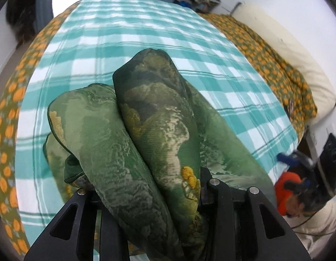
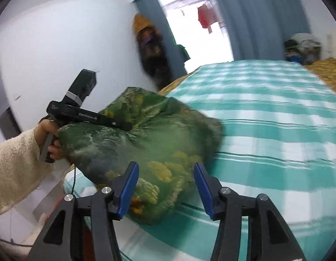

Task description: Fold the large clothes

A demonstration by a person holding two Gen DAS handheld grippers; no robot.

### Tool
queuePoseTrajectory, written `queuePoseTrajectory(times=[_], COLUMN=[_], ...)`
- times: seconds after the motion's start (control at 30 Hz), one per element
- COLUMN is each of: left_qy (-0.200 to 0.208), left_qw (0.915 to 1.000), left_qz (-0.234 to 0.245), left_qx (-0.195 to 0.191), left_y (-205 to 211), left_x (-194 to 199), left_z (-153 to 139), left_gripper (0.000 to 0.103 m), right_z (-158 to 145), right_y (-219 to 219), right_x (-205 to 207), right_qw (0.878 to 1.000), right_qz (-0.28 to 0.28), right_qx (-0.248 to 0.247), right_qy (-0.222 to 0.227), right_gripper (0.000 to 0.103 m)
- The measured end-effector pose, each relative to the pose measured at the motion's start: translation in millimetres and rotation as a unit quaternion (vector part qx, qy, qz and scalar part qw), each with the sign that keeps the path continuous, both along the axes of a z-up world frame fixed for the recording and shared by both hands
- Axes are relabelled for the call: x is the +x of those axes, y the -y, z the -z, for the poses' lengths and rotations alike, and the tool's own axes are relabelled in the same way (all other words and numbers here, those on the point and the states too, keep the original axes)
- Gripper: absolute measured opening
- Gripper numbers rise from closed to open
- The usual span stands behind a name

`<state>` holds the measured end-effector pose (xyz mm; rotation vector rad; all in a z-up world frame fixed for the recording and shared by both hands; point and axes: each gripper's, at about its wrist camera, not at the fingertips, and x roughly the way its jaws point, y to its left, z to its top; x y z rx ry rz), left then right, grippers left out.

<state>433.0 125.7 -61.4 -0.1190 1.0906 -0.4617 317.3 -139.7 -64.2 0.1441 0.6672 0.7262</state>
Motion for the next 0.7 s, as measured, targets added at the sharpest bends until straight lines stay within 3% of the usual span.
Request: queuePoseTrajectory(times=[0.13, 0.23, 0.3, 0.4, 0.57, 0.7], left_qy=[-0.018, -0.064, -0.081, -0.080, -0.078, -0.078], left_qw=[0.9993, 0.9951, 0.9917, 0.9887, 0.9892, 0.9880], left_qz=[-0.031, -0.060, -0.074, -0.087, -0.080, -0.080], left_qx=[-0.007, -0.045, -0.067, -0.093, -0.095, -0.107], left_y=[-40.9, -74.4, -84.4, -89.6, -82.5, -89.2], left_x=[-0.4, -0.7, -2.1, -1.1, 5.9, 4.6], left_z=[28.2, 68.0, 89.7, 106.5, 109.4, 110.4], left_gripper=[0.036, 0.038, 0.042, 0.047, 0.050, 0.051], right_z=[36.4, 68.4, 93.2, 105.9, 94.9, 53.6], right_y=[-57.1, -86.2, -96.8, -103.6, -104.1, -105.1], right_x=[13.4, 13.2, 14.9, 14.6, 11.4, 12.5], right_qw=[0.997, 0.991, 0.989, 0.990, 0.989, 0.988], right_qz=[-0.052, -0.082, -0.084, -0.077, -0.072, -0.070], right_qx=[-0.037, -0.077, -0.086, -0.091, -0.098, -0.088], right_qy=[-0.039, -0.067, -0.083, -0.075, -0.080, -0.102], right_gripper=[0.052, 0.050, 0.050, 0.050, 0.050, 0.052])
